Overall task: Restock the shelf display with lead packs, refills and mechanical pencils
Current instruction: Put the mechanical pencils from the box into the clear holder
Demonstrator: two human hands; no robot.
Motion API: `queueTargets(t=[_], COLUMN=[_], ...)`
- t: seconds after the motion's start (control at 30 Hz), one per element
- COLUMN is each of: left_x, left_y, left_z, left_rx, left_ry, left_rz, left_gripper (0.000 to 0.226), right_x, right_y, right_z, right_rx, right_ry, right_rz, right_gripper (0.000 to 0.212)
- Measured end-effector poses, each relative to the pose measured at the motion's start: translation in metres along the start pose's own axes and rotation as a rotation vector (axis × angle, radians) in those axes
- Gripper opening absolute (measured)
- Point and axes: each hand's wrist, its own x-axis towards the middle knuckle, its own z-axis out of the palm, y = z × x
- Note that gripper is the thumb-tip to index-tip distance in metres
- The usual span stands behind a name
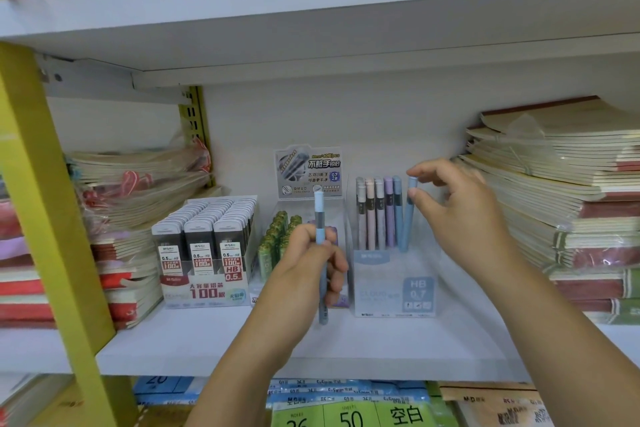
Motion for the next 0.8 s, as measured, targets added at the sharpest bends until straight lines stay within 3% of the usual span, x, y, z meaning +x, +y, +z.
queueTargets(t=[0.33,0.63,0.8], left_x=[-0.005,-0.005,-0.005], left_y=[0.003,0.002,0.006], left_z=[0.002,0.002,0.008], left_rx=[0.125,0.067,0.046], left_ry=[0.003,0.044,0.052], left_rz=[0.075,0.096,0.128], left_gripper=[0.031,0.011,0.014], right_x=[0.003,0.008,0.0], right_y=[0.004,0.002,-0.025], right_z=[0.005,0.001,-0.014], right_rx=[0.094,0.02,-0.005], right_ry=[0.066,-0.149,-0.013], right_rz=[0.073,0.172,-0.101], right_gripper=[0.018,0.023,0.027])
